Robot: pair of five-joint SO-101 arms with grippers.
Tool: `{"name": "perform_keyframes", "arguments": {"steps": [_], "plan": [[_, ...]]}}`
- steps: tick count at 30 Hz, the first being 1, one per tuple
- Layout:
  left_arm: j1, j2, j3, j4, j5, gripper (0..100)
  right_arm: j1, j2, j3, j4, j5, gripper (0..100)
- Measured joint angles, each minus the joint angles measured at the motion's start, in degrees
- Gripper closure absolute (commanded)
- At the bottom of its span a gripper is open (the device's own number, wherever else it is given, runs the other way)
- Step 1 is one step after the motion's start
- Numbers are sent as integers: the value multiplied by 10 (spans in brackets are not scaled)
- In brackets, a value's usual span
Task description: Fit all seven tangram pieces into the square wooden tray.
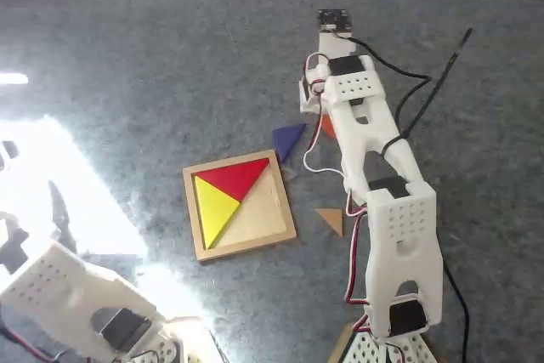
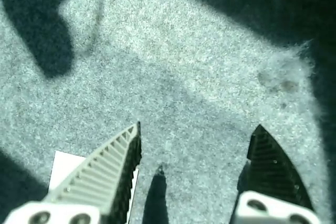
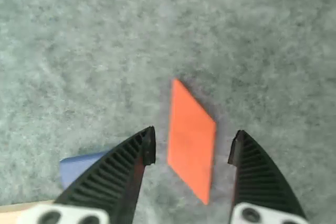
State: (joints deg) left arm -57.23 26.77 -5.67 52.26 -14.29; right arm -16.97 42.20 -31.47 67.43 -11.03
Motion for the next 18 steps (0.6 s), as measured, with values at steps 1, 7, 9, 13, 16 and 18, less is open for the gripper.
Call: {"name": "perform_keyframes", "arguments": {"steps": [1, 7, 9, 13, 16, 18], "plan": [[0, 0, 0, 0, 0, 684, 8, 0, 0, 0, 0, 761], [0, 0, 0, 0, 0, 684, 25, 23, 0, 0, 1, 761], [0, 0, 0, 0, 0, 684, 21, 33, 0, 0, 4, 761], [0, 0, 0, 0, 0, 684, -2, 50, -9, -4, 58, 764], [0, 0, 0, 0, 0, 684, -21, 69, -26, 16, 79, 796], [-4, 0, 0, 0, 0, 684, -20, 79, -46, 32, 84, 806]]}}
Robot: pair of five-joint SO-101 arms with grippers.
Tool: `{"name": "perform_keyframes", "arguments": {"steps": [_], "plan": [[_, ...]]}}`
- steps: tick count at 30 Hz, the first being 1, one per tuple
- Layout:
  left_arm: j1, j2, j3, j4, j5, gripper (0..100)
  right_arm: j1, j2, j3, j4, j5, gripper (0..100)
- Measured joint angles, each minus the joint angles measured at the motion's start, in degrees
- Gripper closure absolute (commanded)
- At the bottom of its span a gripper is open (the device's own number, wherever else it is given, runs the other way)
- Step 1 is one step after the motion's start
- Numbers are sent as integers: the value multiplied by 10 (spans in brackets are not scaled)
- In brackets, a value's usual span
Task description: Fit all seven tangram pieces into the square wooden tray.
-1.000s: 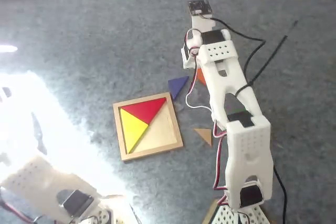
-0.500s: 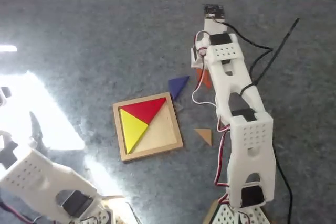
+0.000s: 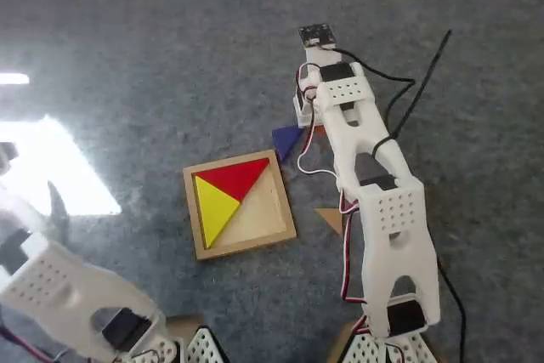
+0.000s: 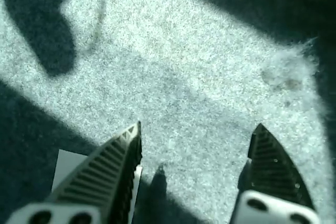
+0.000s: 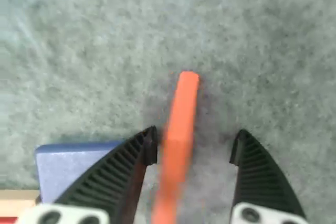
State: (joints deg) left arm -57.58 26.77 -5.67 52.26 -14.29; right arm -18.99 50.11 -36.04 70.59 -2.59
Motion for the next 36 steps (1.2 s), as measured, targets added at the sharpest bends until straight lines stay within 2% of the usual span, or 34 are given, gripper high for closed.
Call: {"name": "perform_keyframes", "arguments": {"steps": [6, 14, 17, 23, 28, 32, 36], "plan": [[-2, 0, 0, 0, 0, 684, -13, 33, -74, 62, 34, 808], [-3, 0, 0, 0, 0, 684, -97, 45, -126, 127, 65, 808], [-3, 0, 0, 0, 0, 684, -106, 45, -126, 142, 65, 808], [-3, 0, 0, 0, 0, 684, -81, 56, -127, 165, 78, 812], [-3, 0, 0, 0, 0, 684, -38, 58, -127, 234, 121, 870], [-3, 0, 0, 0, 0, 684, -18, 58, -127, 287, 171, 875], [-3, 0, 0, 0, 0, 684, -11, 46, -115, 296, 186, 875]]}}
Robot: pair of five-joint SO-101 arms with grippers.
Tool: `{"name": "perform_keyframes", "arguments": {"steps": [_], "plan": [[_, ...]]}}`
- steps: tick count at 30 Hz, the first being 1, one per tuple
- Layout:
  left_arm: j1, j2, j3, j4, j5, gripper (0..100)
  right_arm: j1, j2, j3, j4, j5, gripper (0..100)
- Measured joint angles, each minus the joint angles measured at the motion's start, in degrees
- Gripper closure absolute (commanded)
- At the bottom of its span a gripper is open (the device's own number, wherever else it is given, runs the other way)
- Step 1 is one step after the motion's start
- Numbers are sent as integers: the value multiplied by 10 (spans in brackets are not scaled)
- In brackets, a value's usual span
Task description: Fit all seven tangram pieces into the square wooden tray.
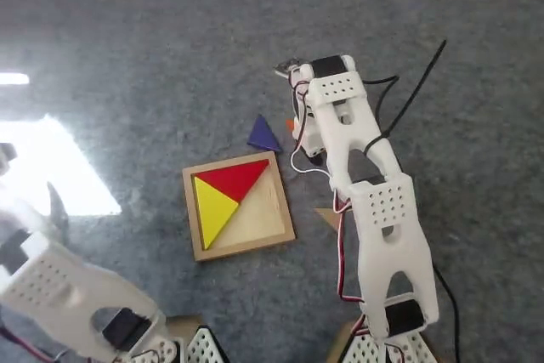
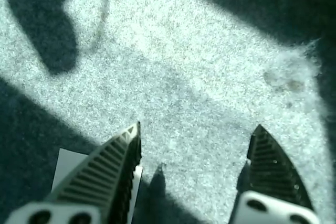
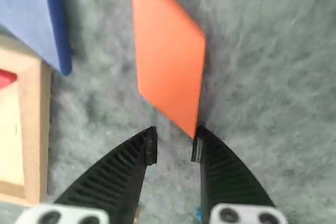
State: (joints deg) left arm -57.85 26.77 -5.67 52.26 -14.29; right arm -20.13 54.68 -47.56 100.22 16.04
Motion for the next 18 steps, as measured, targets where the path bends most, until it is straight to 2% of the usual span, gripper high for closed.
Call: {"name": "perform_keyframes", "arguments": {"steps": [5, 10, 15, 18], "plan": [[0, 0, 0, -14, 0, 684, 18, -67, 18, -18, 1, 868], [0, 28, 0, -22, 0, 684, -6, -147, 30, -87, -1, 787], [0, 29, 0, -22, 0, 684, -32, -140, 102, -190, -2, 760], [0, 29, 0, -22, 0, 684, -27, -114, 110, -210, -2, 760]]}}
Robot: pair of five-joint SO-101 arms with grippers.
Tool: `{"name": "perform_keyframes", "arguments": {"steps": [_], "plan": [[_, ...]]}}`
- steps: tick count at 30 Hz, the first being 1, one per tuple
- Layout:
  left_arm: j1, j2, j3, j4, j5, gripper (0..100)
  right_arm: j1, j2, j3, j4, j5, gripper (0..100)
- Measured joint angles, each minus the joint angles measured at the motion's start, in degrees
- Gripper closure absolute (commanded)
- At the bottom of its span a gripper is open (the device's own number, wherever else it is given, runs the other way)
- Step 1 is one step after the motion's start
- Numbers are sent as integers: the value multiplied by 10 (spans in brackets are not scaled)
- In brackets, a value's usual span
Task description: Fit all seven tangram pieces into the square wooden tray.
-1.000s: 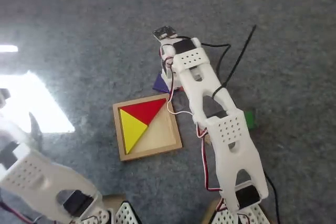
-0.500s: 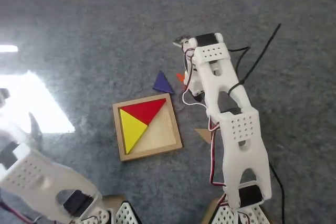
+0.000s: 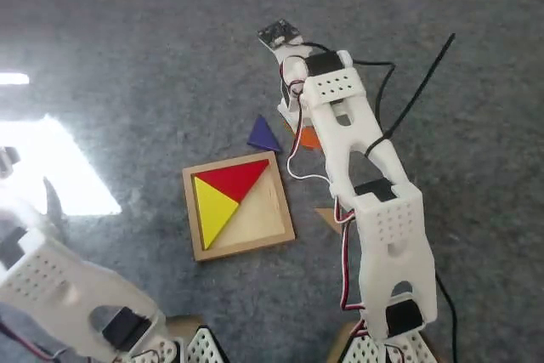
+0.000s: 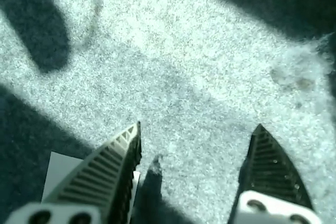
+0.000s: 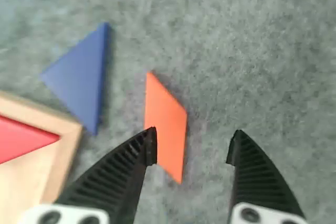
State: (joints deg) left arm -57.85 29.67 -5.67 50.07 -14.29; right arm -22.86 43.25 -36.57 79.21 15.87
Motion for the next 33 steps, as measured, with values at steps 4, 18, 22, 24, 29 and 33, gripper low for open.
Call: {"name": "perform_keyframes", "arguments": {"steps": [4, 18, 22, 24, 29, 33], "plan": [[0, 0, 0, 0, 0, 684, -1, 17, 1, -4, 0, 760], [0, 0, 0, -1, 0, 684, -55, 34, 4, 15, -4, 760], [0, 0, 0, -1, 0, 684, -56, 25, 4, 18, -7, 761], [0, 0, 0, -1, 0, 684, -60, 14, 4, 18, -10, 786], [0, 0, 0, -1, 0, 684, -76, -6, 4, 46, -10, 851], [0, 0, 0, -1, 0, 684, -79, -7, 4, 48, -10, 798]]}}
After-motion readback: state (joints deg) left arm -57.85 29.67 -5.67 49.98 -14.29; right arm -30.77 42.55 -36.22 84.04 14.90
